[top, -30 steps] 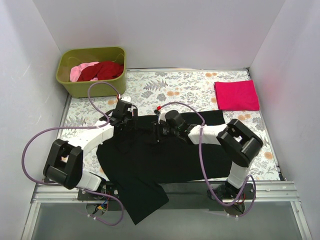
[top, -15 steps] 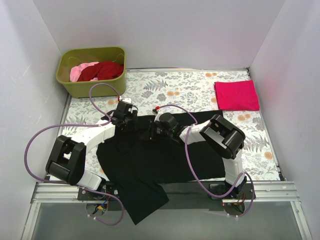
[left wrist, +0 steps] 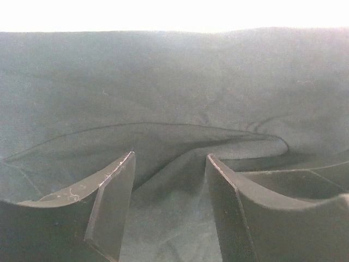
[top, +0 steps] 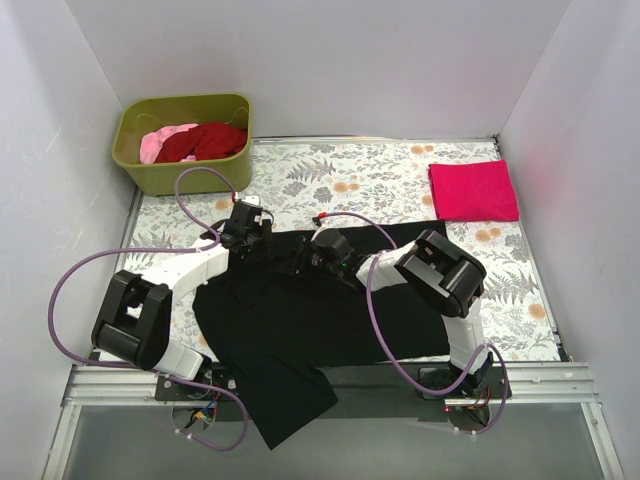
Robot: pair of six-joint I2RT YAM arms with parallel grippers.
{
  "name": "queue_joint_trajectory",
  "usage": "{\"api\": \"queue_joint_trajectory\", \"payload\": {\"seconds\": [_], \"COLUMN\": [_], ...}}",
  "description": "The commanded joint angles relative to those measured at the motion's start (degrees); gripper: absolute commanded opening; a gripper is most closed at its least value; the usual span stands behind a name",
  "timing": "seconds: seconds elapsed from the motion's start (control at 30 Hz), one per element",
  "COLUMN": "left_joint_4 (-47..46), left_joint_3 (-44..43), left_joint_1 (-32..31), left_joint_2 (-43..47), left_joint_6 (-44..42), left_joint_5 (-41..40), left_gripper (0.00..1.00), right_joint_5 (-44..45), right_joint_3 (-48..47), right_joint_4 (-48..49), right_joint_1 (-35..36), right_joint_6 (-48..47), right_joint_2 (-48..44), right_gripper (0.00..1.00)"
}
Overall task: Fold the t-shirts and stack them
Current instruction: Fold the tshirt
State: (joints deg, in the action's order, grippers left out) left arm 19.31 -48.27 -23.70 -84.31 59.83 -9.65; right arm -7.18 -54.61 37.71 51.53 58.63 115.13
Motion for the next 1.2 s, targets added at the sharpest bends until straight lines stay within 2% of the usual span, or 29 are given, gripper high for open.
{"api": "queue_joint_trajectory", "payload": {"seconds": [0.0, 0.63, 0.93, 0.97, 1.07, 1.17], "left_joint_4": [0.2, 0.2, 0.2, 0.2, 0.2, 0.11], "left_joint_3": [-1.48, -1.91, -1.92, -2.0, -1.91, -1.91], "left_joint_1": [0.5, 1.47, 1.64, 1.56, 1.82, 1.99], "left_joint_2": [0.03, -1.38, -1.47, -1.38, -1.03, -0.94], "left_joint_6": [0.28, 0.72, 0.72, 0.72, 0.81, 0.9], "left_joint_5": [0.77, 3.76, 3.59, 3.41, 3.06, 2.97], "left_gripper": [0.51, 0.5, 0.5, 0.5, 0.5, 0.52], "right_joint_5": [5.68, 6.21, 6.3, 6.21, 5.51, 5.16], "right_joint_3": [0.03, -3.31, -2.43, -2.17, -1.12, -0.06], "right_joint_4": [3.42, 5.53, 5.88, 5.88, 5.88, 5.88], "right_joint_1": [0.59, 1.91, 2.09, 2.09, 2.09, 2.09], "right_joint_6": [2.89, 6.94, 5.44, 5.18, 4.39, 3.25], "right_joint_2": [0.18, 5.19, 3.44, 2.74, 1.07, -1.04], "right_gripper": [0.4, 0.37, 0.15, 0.08, 0.01, 0.01]}}
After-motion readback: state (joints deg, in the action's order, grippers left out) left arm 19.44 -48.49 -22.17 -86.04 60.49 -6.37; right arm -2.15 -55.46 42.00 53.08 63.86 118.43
